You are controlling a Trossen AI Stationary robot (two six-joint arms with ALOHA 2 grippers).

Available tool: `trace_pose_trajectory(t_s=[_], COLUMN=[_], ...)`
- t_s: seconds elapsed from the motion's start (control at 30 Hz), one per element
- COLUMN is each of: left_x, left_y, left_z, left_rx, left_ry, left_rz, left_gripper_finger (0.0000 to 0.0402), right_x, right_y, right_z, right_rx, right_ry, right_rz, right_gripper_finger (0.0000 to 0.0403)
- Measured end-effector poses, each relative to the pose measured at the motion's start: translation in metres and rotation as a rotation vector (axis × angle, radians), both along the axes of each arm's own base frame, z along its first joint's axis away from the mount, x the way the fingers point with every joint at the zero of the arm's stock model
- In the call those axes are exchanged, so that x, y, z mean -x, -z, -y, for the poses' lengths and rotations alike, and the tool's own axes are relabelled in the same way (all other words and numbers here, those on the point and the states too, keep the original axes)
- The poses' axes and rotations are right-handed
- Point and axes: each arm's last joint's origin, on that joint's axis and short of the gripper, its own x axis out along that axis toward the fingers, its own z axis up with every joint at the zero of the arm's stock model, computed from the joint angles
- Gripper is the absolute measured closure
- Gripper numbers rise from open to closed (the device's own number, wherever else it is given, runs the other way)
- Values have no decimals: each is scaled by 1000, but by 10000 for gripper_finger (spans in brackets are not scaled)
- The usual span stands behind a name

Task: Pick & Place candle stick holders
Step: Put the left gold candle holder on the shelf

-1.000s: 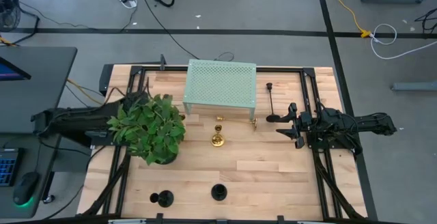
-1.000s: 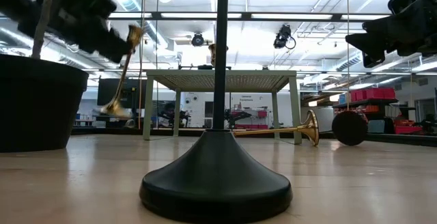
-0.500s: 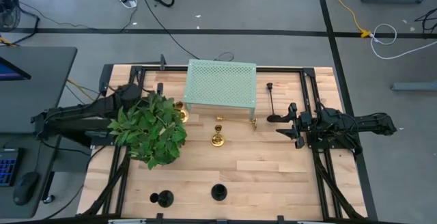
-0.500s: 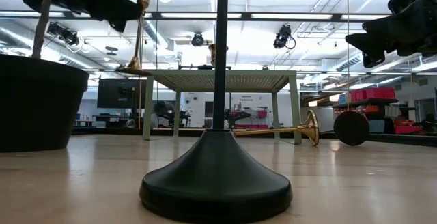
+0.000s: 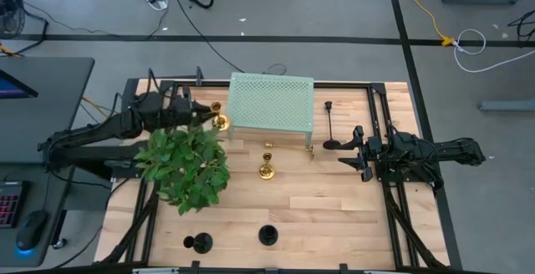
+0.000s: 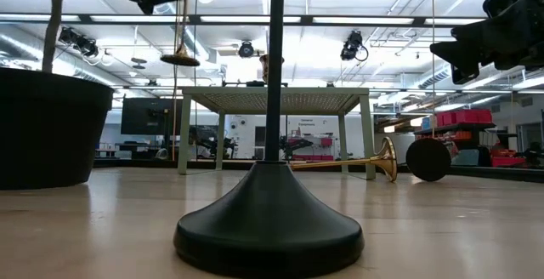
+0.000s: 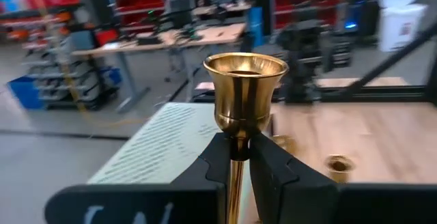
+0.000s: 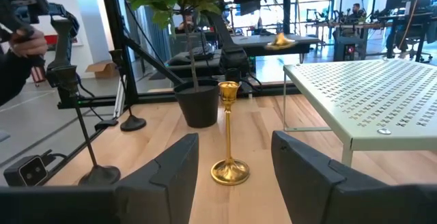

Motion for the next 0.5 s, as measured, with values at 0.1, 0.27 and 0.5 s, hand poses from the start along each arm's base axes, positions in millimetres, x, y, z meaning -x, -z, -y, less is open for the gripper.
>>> trace_pose_trajectory(t_s=[0.1, 0.27, 0.5], left_x=[-6, -14, -14], left_y=[-9, -19, -27], left_z=[-11, -34, -63], left_rx=[1, 15, 32], left_ry=[-36, -93, -125], left_rz=[1, -64, -66], left_gripper_finger=[369, 370, 370], right_x=[0, 0, 0], right_y=[0, 0, 0], right_z=[0, 0, 0], right_rx=[0, 0, 0], right_ry=[0, 0, 0], right_rz=[0, 0, 0], right_gripper_finger=[218, 218, 218])
